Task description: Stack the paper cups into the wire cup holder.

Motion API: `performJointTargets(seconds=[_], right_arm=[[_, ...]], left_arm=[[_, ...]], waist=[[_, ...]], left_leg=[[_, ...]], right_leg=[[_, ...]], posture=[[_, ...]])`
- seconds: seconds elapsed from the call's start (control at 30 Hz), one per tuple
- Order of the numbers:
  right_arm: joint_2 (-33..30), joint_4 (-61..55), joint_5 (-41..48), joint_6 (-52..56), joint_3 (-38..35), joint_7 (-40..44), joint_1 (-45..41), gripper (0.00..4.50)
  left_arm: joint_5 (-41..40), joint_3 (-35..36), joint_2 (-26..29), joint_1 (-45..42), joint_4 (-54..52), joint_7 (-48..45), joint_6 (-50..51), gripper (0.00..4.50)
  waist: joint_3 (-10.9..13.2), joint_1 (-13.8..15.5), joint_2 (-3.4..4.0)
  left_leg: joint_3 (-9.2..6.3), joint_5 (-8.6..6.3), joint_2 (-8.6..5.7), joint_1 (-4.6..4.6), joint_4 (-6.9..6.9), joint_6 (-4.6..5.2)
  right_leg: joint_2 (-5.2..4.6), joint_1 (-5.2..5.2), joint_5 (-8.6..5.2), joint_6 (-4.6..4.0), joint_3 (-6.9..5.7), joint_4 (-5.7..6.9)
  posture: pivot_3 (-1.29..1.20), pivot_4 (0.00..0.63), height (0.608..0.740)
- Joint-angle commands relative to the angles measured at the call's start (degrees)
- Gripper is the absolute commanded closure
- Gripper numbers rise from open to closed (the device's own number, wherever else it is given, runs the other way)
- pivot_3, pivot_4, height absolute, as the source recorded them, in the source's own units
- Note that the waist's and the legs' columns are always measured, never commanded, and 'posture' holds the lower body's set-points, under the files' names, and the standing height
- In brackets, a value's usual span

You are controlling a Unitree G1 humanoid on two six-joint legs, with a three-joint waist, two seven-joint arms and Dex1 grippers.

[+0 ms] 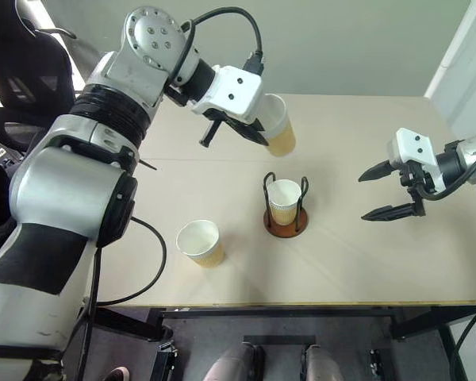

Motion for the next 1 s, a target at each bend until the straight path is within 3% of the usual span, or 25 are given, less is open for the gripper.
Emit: performJointTargets(seconds=[0.03, 0.7, 1.0], right_arm=[[-1.26, -2.16, 1.37, 0.64, -0.19, 0.23, -0.25, 0.07], [-1.56, -3.75, 2.37, 3.12, -0.42, 0.23, 0.27, 0.07], [-1.61, -5.01, 2.55, 4.05, -1.01, 0.23, 0.69, 0.07]], left_arm=[[-4.30, -1.83, -0.67, -1.68, -1.25, -2.14, 1.01, 4.44], [-20.50, -22.16, 2.76, 1.60, -8.89, -2.14, 2.70, 4.44], [-25.44, -27.17, 3.94, 2.35, -11.01, -2.14, 2.92, 4.44]], waist=[[0.00, -0.02, -0.01], [0.00, 0.22, 0.01], [0.00, 0.28, 0.01]], left_leg=[[0.03, 0.00, -0.02, 0.00, 0.01, 0.00], [0.14, -0.06, 0.08, -0.03, 0.58, 0.13], [0.14, -0.05, 0.06, -0.05, 0.74, 0.18]], right_leg=[[0.03, 0.00, 0.00, 0.00, -0.02, 0.01], [0.05, 0.15, 0.13, 0.20, -0.02, 0.05], [0.03, 0.22, 0.17, 0.22, 0.00, 0.04]], posture=[[0.00, 0.150, 0.740], [0.00, 0.150, 0.740], [0.00, 0.150, 0.740]])
